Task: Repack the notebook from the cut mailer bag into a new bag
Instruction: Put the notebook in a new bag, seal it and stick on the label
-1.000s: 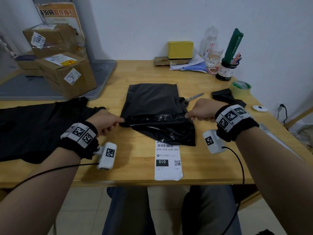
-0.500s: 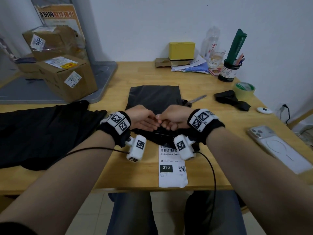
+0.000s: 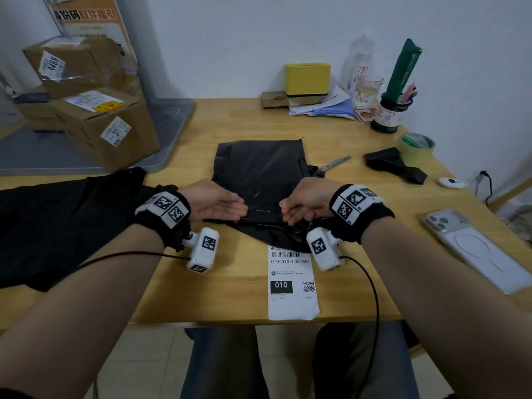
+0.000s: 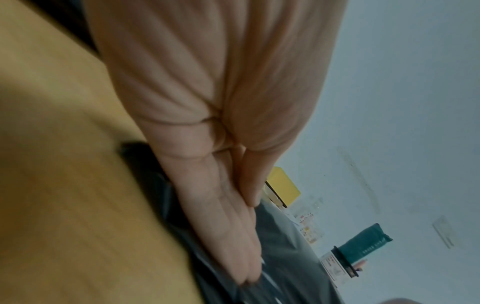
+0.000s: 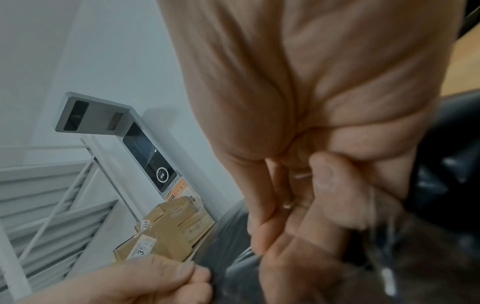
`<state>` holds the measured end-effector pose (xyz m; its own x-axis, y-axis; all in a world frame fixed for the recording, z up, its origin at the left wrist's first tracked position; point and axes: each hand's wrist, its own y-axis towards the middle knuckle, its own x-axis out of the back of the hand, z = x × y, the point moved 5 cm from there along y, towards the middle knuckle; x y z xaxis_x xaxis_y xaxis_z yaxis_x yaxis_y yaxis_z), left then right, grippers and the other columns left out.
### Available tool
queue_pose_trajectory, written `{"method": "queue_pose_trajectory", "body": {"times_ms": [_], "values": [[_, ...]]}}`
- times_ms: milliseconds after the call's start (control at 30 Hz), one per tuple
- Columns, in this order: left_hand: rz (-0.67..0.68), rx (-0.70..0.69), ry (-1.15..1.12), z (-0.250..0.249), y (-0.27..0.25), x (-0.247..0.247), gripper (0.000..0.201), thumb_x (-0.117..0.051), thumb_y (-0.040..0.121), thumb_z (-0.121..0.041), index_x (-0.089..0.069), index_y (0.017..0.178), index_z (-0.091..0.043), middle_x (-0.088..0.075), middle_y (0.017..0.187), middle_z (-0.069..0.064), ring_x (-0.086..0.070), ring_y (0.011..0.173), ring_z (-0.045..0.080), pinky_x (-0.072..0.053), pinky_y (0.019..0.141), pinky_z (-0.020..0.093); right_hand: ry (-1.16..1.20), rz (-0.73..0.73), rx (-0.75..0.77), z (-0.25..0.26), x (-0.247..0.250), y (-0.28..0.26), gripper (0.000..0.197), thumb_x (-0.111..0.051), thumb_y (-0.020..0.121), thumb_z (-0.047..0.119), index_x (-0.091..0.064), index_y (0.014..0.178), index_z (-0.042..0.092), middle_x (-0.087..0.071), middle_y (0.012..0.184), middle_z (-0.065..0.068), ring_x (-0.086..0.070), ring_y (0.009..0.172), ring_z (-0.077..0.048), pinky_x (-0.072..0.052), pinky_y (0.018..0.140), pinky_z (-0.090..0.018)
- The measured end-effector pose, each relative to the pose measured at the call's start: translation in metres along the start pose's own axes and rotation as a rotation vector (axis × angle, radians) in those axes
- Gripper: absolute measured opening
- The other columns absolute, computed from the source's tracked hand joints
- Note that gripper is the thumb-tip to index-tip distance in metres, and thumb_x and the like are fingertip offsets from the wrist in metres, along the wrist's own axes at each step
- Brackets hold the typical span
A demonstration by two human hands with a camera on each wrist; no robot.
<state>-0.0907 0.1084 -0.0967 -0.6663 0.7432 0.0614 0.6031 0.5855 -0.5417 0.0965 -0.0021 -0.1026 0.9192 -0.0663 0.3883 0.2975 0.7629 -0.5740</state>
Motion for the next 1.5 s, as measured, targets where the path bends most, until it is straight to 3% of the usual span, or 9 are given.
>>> {"method": "queue_pose_trajectory", "body": {"times_ms": [300,533,667,800,933,1067,1233,1333,1500], "values": [[-0.109,-0.018,0.007,0.008,-0.01,0.028,0.027,-0.058,0.099,-0.011,-0.062,0.116,0.009,-0.074,0.102,0.023,-0.075,0.092,0.027,-0.062,0.072,0.032,-0.161,-0.085,-0.052,-0.011,0.022,-0.003,0.027,-0.058,0.104,0.025,-0.066,0.089,0.004,-0.074,0.064,-0.001,-0.069,0.057,-0.008,-0.032,0.047,-0.017],[-0.105,-0.036,0.099,0.007,-0.015,0.03,0.031,-0.057,0.1,-0.02,-0.063,0.118,0.005,-0.075,0.104,0.017,-0.073,0.099,0.024,-0.061,0.08,0.031,-0.258,-0.102,-0.069,-0.019,0.039,-0.007,0.028,-0.055,0.105,0.024,-0.064,0.084,0.008,-0.071,0.067,-0.001,-0.065,0.058,-0.01,-0.032,0.041,-0.017],[-0.08,-0.069,0.19,-0.008,-0.022,0.023,0.035,-0.046,0.105,-0.025,-0.064,0.117,0.002,-0.075,0.104,0.015,-0.071,0.1,0.027,-0.057,0.085,0.034,-0.037,-0.09,0.085,0.003,0.042,-0.018,0.019,-0.057,0.103,0.018,-0.063,0.089,0.007,-0.065,0.062,-0.004,-0.06,0.053,-0.011,-0.03,0.038,-0.017],[0.024,-0.131,0.14,-0.028,-0.023,-0.007,0.035,-0.043,0.106,-0.026,-0.066,0.111,0.0,-0.075,0.102,0.016,-0.072,0.094,0.027,-0.059,0.084,0.034,0.138,0.045,0.272,0.038,0.018,-0.027,0.02,-0.055,0.105,0.022,-0.063,0.094,0.007,-0.065,0.065,-0.005,-0.059,0.055,-0.013,-0.03,0.045,-0.019],[0.079,-0.082,0.163,-0.026,-0.007,-0.036,0.034,-0.044,0.105,-0.02,-0.061,0.113,0.008,-0.072,0.098,0.024,-0.072,0.086,0.031,-0.061,0.08,0.035,0.039,0.147,0.214,0.045,-0.022,-0.009,0.024,-0.053,0.106,0.023,-0.064,0.092,0.006,-0.067,0.065,-0.005,-0.062,0.056,-0.013,-0.03,0.043,-0.016],[0.064,0.004,0.14,-0.012,0.008,-0.044,0.036,-0.041,0.105,-0.015,-0.053,0.122,0.014,-0.063,0.115,0.034,-0.068,0.097,0.038,-0.061,0.076,0.036,0.0,0.159,0.134,0.032,-0.037,0.014,0.024,-0.054,0.105,0.021,-0.065,0.089,0.006,-0.07,0.063,-0.004,-0.066,0.057,-0.012,-0.028,0.042,-0.017],[0.085,0.038,0.039,-0.003,0.013,-0.033,0.036,-0.041,0.106,-0.019,-0.062,0.112,0.009,-0.073,0.101,0.023,-0.074,0.089,0.028,-0.062,0.075,0.034,-0.183,0.124,0.141,0.028,-0.032,0.02,0.023,-0.055,0.104,0.021,-0.067,0.089,0.008,-0.07,0.071,0.0,-0.064,0.06,-0.008,-0.026,0.048,-0.02],[0.103,0.057,-0.012,0.004,0.012,-0.023,0.04,-0.038,0.107,-0.023,-0.064,0.111,0.007,-0.074,0.103,0.02,-0.074,0.093,0.025,-0.062,0.076,0.032,-0.229,0.108,0.131,0.022,-0.026,0.02,0.022,-0.056,0.103,0.024,-0.068,0.091,0.009,-0.071,0.076,-0.001,-0.063,0.064,-0.007,-0.026,0.048,-0.019],[0.025,0.043,-0.002,0.007,0.01,-0.007,0.045,-0.042,0.106,-0.03,-0.065,0.111,0.008,-0.074,0.103,0.02,-0.074,0.092,0.025,-0.062,0.074,0.031,-0.232,0.07,0.144,0.012,-0.01,0.014,0.022,-0.056,0.103,0.023,-0.068,0.09,0.011,-0.069,0.074,0.001,-0.063,0.064,-0.007,-0.026,0.049,-0.019]]}}
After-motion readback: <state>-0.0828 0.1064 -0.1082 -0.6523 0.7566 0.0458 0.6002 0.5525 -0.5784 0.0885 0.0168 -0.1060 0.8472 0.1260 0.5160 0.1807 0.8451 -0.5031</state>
